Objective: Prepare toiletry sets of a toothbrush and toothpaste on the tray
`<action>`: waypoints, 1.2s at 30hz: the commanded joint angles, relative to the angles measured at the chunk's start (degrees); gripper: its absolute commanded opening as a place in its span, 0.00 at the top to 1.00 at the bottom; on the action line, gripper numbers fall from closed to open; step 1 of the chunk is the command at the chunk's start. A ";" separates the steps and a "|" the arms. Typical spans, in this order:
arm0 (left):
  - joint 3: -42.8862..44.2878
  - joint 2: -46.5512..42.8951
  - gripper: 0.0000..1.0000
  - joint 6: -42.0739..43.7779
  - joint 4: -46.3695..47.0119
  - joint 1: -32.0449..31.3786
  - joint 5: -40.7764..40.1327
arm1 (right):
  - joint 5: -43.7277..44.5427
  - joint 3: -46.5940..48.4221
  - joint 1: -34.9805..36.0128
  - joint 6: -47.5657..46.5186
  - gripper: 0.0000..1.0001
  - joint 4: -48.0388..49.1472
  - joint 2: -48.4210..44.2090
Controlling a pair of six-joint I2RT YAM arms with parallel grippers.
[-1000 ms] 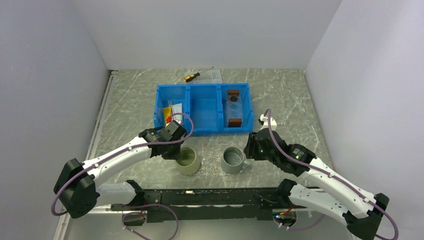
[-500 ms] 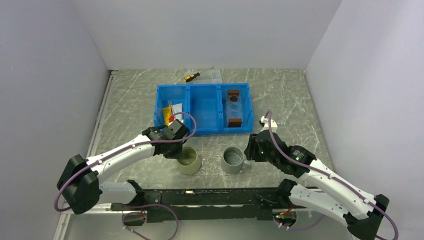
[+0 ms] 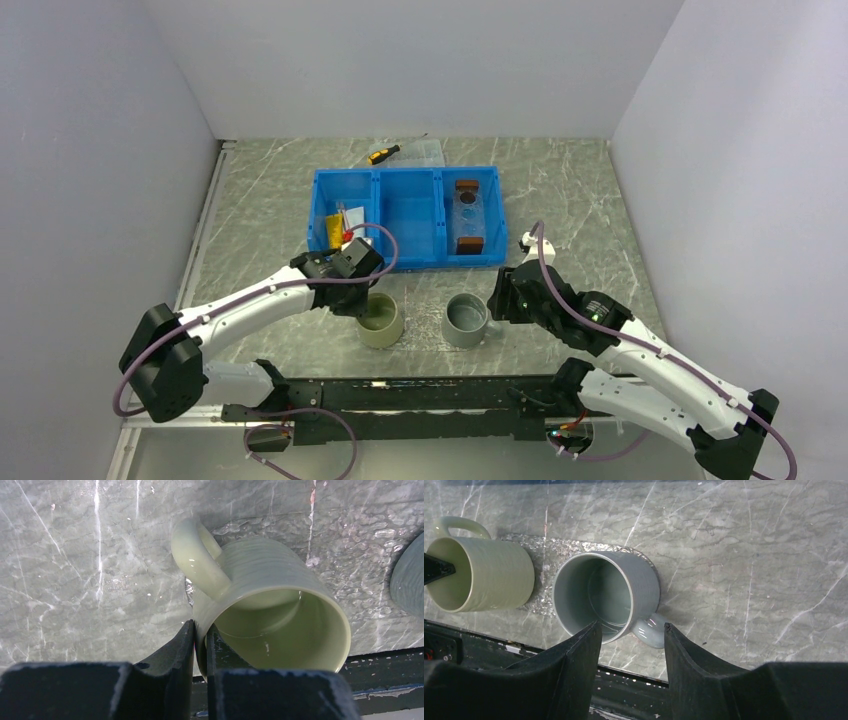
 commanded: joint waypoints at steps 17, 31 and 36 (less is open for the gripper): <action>4.54 0.10 0.83 0.99 -0.11 -1.00 -1.60 | 1.03 -0.34 0.21 0.88 0.45 1.43 -0.75; 6.90 2.07 0.94 1.61 -0.21 -1.18 -2.01 | 0.94 -0.07 0.16 0.79 0.45 1.14 -0.73; 6.56 2.48 0.94 1.61 -0.02 -1.17 -2.66 | 1.03 -0.07 0.23 0.72 0.45 1.15 -0.75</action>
